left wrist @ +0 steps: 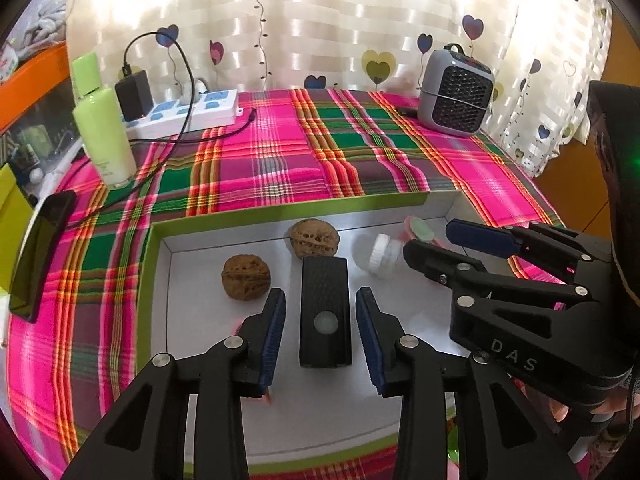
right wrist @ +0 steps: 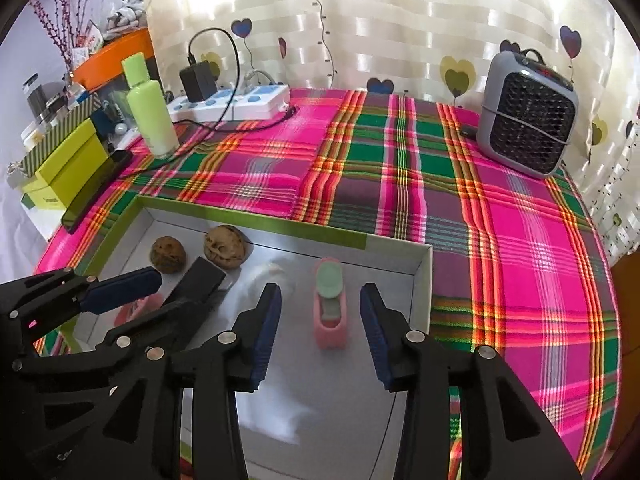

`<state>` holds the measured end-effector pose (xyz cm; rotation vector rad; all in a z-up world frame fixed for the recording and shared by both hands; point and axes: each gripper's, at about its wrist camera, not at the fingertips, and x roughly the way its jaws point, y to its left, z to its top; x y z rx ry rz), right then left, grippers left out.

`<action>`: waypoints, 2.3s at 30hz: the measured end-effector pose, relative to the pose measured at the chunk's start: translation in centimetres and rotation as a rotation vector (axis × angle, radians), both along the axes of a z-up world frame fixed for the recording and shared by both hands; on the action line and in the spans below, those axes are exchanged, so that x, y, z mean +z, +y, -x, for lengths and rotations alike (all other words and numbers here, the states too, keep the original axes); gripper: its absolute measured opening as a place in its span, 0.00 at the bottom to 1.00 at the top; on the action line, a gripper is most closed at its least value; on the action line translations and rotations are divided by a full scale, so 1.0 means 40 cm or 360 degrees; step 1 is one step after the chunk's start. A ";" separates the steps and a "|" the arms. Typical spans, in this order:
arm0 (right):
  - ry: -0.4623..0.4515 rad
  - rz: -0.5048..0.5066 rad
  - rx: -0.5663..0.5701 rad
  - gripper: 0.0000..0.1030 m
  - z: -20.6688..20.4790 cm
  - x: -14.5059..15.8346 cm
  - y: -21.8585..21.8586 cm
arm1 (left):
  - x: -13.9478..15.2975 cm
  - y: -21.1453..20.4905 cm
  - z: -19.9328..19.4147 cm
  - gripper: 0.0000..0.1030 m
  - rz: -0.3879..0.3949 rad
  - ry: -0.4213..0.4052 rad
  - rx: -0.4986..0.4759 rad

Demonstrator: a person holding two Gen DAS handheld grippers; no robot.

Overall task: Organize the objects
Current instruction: 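Lower the black device into the box and open the left gripper while the right gripper releases the bottle, then withdraw both grippers from the box toward the remaining objects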

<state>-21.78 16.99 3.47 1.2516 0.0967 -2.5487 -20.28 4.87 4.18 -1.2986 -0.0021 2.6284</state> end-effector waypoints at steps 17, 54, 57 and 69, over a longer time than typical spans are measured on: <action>0.0075 0.0036 -0.0060 0.41 -0.098 0.042 0.010 | 0.055 -0.019 -0.115 0.34 0.0002 0.0105 0.0034; 0.0193 0.0111 -0.0097 0.41 -0.372 0.043 0.034 | 0.031 -0.046 -0.334 0.34 0.0038 0.0186 0.0081; 0.0189 0.0107 -0.0097 0.41 -0.381 0.035 0.035 | 0.025 -0.050 -0.342 0.34 0.0017 0.0180 0.0076; 0.0164 0.0125 -0.0091 0.41 -0.425 0.011 0.046 | 0.007 -0.059 -0.367 0.35 -0.0083 0.0157 0.0030</action>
